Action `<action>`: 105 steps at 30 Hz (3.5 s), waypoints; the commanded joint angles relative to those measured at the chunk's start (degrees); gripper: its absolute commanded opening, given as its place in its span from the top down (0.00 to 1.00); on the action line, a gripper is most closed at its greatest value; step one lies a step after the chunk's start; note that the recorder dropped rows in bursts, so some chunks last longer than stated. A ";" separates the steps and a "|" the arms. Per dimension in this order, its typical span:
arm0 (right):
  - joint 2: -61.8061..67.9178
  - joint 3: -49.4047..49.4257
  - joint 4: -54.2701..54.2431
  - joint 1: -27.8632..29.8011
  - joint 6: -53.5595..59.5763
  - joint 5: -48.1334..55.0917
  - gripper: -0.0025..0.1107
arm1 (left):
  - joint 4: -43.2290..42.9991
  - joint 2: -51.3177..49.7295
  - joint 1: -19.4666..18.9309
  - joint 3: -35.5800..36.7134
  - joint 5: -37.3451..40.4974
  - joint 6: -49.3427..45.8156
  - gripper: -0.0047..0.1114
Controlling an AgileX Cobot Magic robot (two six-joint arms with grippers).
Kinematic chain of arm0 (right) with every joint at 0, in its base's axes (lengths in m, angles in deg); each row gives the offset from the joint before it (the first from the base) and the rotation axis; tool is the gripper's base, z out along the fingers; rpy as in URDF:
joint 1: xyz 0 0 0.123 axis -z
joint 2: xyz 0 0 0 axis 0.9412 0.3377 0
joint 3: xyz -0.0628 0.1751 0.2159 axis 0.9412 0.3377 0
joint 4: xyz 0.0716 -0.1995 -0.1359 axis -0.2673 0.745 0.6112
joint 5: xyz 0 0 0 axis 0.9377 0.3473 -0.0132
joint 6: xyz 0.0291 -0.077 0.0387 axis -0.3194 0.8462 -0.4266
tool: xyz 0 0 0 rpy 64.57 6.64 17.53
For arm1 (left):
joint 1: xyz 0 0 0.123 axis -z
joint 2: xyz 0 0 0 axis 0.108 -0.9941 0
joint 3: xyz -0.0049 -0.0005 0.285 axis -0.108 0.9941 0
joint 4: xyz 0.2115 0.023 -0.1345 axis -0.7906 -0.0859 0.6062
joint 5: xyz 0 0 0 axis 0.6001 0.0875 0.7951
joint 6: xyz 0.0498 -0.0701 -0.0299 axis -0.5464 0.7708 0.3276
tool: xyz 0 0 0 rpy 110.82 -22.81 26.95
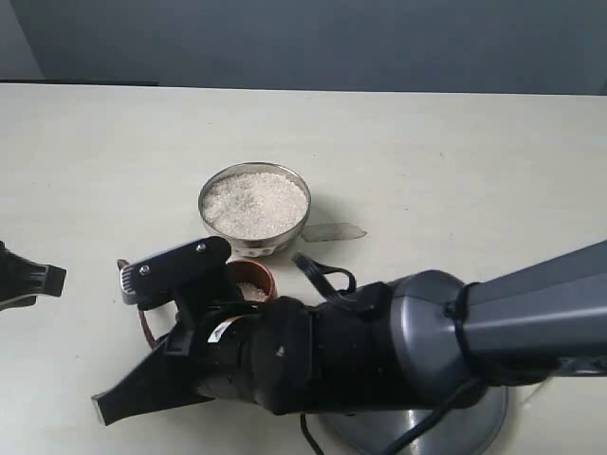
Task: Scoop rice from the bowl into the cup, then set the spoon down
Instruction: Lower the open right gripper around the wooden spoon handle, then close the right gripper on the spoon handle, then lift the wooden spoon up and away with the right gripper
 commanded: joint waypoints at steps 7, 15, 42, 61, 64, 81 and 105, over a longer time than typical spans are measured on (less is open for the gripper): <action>-2.91 0.19 0.08 0.31 1.55 1.37 0.98 | 0.06 -0.11 0.11 -0.37 -0.37 0.00 0.96; 1.21 0.19 0.73 0.31 4.84 -0.19 0.98 | 0.06 -0.11 0.11 -0.37 -0.16 0.00 0.96; 6.19 -0.02 2.95 0.20 11.60 -6.60 0.56 | 0.32 -0.11 0.11 -0.37 -0.63 0.00 0.96; 8.64 -3.30 4.73 0.12 12.00 -8.16 0.56 | 0.46 -0.11 0.11 -0.37 -1.00 0.00 0.96; 9.20 -3.45 4.73 0.12 12.00 -7.14 0.56 | 0.46 -0.11 0.11 -0.37 -1.00 0.00 0.96; 9.58 -3.85 3.08 0.12 12.00 -4.05 0.60 | 0.74 -0.11 0.11 -0.37 -0.99 0.00 0.96; -5.68 -3.85 -0.74 1.84 15.45 -3.52 0.98 | 0.74 -0.01 0.11 -0.37 -0.40 0.00 0.96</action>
